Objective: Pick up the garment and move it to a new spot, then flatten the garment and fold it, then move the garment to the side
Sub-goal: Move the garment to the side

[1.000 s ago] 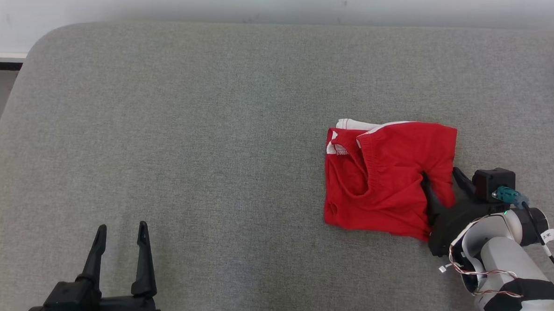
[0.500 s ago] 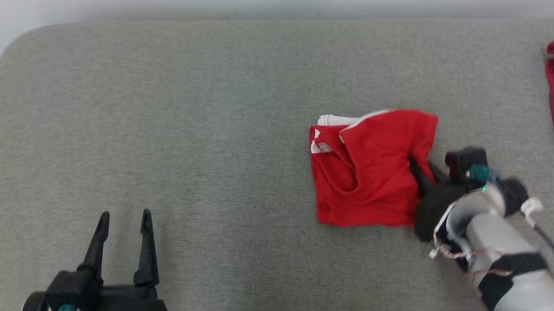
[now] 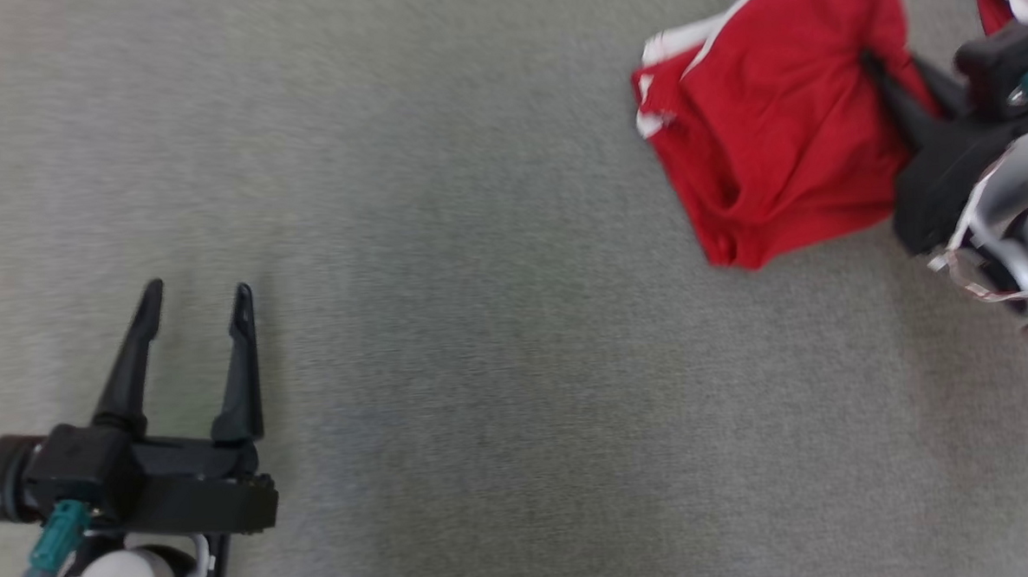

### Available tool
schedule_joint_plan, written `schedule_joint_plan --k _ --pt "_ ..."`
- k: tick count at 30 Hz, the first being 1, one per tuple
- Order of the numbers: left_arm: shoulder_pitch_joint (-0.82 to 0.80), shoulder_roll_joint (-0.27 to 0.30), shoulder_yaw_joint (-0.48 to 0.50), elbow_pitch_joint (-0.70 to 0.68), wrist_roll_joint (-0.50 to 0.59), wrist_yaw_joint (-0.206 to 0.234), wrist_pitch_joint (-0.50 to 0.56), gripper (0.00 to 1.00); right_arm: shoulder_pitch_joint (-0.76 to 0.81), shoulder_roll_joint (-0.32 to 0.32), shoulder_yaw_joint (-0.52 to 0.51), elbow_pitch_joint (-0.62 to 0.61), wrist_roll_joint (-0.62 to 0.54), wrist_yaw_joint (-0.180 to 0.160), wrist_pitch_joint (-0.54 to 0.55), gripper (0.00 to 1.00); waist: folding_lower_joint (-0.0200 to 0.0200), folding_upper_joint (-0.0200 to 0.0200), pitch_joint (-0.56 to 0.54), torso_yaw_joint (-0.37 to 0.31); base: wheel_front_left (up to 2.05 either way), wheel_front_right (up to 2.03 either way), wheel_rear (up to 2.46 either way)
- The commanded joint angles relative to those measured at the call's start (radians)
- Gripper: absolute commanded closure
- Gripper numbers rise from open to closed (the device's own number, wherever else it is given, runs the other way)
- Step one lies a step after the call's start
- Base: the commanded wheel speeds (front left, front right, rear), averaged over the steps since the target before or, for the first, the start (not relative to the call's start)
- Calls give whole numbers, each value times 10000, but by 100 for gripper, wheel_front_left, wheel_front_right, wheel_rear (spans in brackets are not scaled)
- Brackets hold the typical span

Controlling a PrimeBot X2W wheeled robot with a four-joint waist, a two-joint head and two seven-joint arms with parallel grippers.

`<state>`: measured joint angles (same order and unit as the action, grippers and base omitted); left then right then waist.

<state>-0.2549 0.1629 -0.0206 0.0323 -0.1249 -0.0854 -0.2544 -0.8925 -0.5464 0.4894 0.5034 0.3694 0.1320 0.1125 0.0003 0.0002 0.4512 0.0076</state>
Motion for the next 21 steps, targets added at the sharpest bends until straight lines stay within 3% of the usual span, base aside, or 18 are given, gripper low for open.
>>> schedule_joint_plan --k 1,6,12,21 --pt "-166 138 38 -141 20 2 76 0 -168 -176 -26 -168 108 -34 77 100 -3 -2 1113 -1052 0 0 0" --pt "-183 567 154 -946 108 0 399 0 -648 -951 -152 -735 525 -34 417 100 -3 -2 1748 -1668 0 0 0" --pt "170 1021 333 -2115 184 31 977 0 -1273 -1667 -416 -497 633 -34 500 100 -3 -2 2249 -2196 0 0 0" --pt "405 1362 157 -3306 258 -72 1660 0 -2529 -2521 -211 237 445 -34 299 100 -3 -2 2602 -2454 0 0 0"
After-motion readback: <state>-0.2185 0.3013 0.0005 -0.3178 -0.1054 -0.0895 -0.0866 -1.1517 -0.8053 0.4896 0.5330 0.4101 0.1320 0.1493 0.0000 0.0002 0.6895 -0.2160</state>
